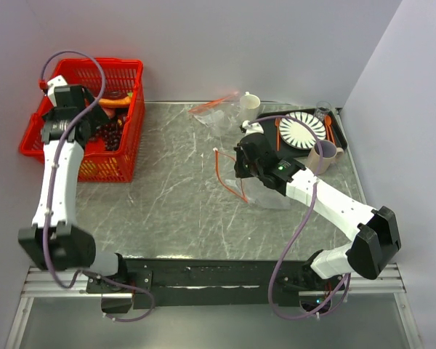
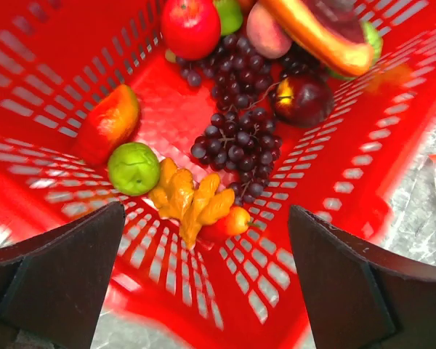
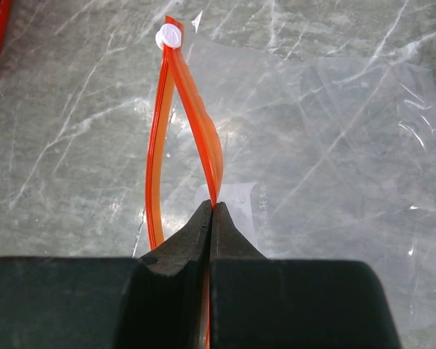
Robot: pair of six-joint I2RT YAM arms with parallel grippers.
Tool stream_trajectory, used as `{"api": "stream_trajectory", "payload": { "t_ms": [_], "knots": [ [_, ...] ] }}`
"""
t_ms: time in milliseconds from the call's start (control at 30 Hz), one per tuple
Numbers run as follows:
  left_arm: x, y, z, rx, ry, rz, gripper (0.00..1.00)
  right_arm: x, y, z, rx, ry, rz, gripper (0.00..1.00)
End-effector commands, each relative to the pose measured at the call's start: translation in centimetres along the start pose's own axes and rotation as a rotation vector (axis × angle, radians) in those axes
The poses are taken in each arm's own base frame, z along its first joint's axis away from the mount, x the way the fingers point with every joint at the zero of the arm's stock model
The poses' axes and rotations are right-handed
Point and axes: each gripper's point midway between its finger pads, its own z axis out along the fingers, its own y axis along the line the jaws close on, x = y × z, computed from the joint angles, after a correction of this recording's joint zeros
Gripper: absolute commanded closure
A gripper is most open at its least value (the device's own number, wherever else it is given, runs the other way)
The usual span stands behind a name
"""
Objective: Place the food in the zip-top bag and seal the zipper
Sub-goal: Pick up the fake food from the bin.
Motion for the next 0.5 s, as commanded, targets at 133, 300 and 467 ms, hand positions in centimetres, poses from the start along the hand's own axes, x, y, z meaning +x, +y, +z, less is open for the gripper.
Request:
{"api": "stream_trajectory", "payload": {
  "t_ms": [133, 300, 467],
  "knots": [
    [-4.5, -3.0, 6.8, 0.139, -0.014, -0.239, 0.01, -1.2, -0.1, -1.0, -0.016, -0.072, 0.009, 1.0],
    [-5.6, -5.4, 12.2, 0.217, -0.024, -0.376, 0.01, -1.5, 0.0, -1.2, -0.018, -0.079, 0.009, 1.0],
    [-6.2, -7.7, 16.7, 0.271, 0.009, -0.466, 0.01, -1.8, 0.0, -1.5, -0.017, -0.088, 0.015, 1.0]
  ]
}}
